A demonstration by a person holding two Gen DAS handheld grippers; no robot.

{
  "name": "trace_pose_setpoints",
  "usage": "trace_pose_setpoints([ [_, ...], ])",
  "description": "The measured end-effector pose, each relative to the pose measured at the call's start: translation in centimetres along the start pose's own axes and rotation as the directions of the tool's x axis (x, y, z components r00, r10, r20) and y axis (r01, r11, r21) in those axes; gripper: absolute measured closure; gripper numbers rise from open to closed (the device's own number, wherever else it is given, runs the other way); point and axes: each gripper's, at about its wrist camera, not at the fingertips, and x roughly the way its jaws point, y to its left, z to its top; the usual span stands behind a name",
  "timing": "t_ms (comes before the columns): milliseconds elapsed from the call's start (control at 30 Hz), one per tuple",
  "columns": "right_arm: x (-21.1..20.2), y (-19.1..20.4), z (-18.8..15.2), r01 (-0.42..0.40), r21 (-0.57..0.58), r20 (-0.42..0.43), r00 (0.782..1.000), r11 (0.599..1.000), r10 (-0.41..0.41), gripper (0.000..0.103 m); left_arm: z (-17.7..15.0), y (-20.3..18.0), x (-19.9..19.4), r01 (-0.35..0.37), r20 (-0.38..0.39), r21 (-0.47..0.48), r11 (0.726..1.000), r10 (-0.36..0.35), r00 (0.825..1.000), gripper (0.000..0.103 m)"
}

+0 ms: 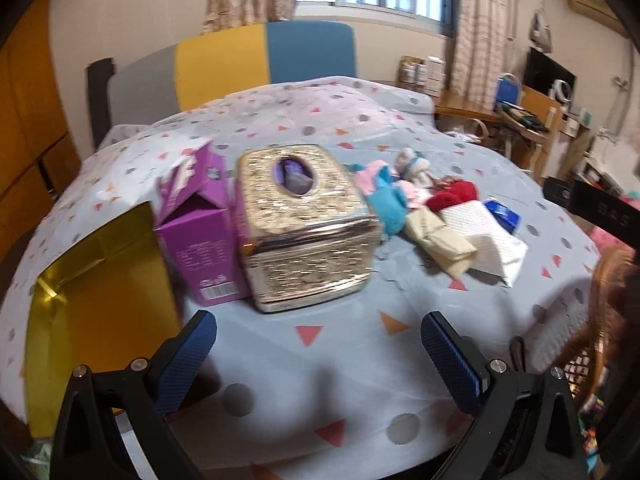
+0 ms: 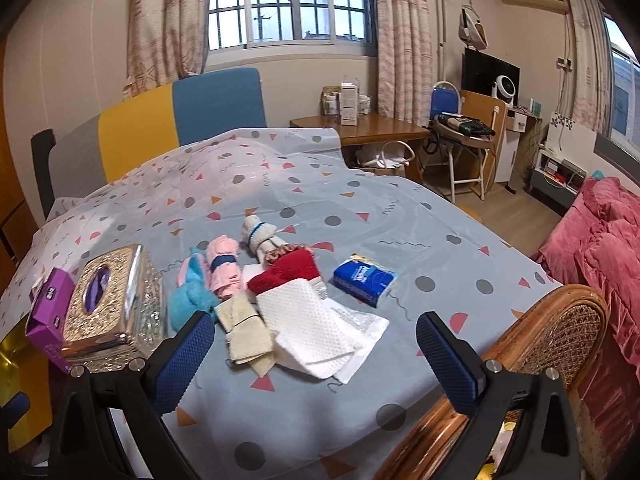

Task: Organize soft objects
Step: 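Reach the left gripper to the beige burlap roll and grasp it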

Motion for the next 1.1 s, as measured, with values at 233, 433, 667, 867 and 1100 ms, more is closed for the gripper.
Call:
trace_pose_setpoints([
  [233,0.9,-2.8,0.7,0.011,0.056,-0.008,1.000,0.998,-0.011,0.000,0.9,-2.5,2.3,0.186,-0.137,0.028,0.982,-0.181,0.974,0.000],
  [433,0.9,-5.8,1.1,0.030,0.117,0.002,1.000,0.993,-0.030,0.000,1.8,-5.1,3.5,0.247,-0.159,0.090,0.965,-0.231,0.960,0.000],
  [667,0.9,-8.2,1.2,0.067,0.158,-0.003,0.998,0.985,-0.067,0.000,3.9,-7.0,5.6,0.399,-0.190,0.050,0.915,-0.384,0.904,0.000],
  [867,0.3,-9.8,1.2,0.077,0.176,0.018,0.996,0.981,-0.082,0.000,6.2,-8.7,8.5,0.397,-0.253,0.010,0.918,-0.382,0.889,0.000],
  [1100,0.2,-10.0,1.0,0.054,0.166,0.020,0.998,0.985,-0.058,0.000,7.8,-10.7,13.6,0.309,-0.316,-0.018,0.951,-0.299,0.900,0.028],
])
